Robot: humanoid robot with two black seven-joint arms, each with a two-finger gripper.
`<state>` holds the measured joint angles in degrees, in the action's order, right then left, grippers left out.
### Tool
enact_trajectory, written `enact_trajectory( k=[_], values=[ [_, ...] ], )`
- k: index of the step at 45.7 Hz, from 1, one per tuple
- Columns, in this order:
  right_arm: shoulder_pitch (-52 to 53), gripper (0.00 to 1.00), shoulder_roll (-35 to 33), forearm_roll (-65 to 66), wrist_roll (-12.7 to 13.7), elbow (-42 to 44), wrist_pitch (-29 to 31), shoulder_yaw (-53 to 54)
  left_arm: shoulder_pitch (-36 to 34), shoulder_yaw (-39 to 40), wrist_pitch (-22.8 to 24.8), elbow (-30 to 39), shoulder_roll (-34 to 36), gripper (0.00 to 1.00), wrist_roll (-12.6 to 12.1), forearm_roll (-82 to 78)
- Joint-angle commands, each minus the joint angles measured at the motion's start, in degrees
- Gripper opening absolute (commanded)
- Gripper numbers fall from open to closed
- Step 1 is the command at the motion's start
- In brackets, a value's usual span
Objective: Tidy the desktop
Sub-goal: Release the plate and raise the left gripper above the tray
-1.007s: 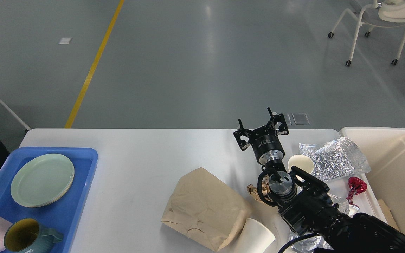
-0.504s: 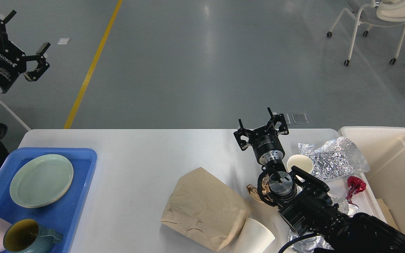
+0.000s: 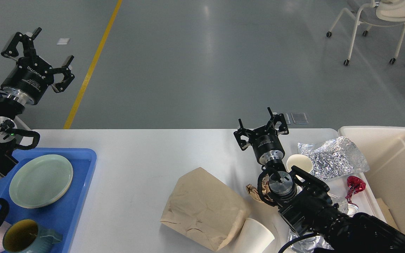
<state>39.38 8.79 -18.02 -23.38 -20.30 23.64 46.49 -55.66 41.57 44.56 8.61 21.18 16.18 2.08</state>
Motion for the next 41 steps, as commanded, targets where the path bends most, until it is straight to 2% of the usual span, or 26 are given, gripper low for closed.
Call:
enact_trajectory(
  k=[1,8,14,25,34,41],
  values=[
    [0.0,1.0,0.0,0.0,0.0,0.0,0.0,0.0,2.8,2.0,0.0,0.1,-1.9,0.98,2.0,-0.1],
    [0.0,1.0,0.0,0.0,0.0,0.0,0.0,0.0,6.3,2.7,0.1,0.1,-4.4,0.98,4.6,-0.1],
    [0.0,1.0,0.0,0.0,0.0,0.0,0.0,0.0,8.6,2.8,0.3,0.1,-4.8,0.99,5.3,-0.1],
    [0.0,1.0,0.0,0.0,0.0,0.0,0.0,0.0,14.0,4.0,0.9,0.1,-8.2,1.0,8.3,0.0],
    [0.0,1.0,0.0,0.0,0.0,0.0,0.0,0.0,14.6,5.3,0.0,-0.1,-8.2,1.0,7.5,0.0],
    [0.0,1.0,0.0,0.0,0.0,0.0,0.0,0.0,14.6,5.0,-1.5,-0.2,-8.5,1.0,7.8,-0.2]
  ],
)
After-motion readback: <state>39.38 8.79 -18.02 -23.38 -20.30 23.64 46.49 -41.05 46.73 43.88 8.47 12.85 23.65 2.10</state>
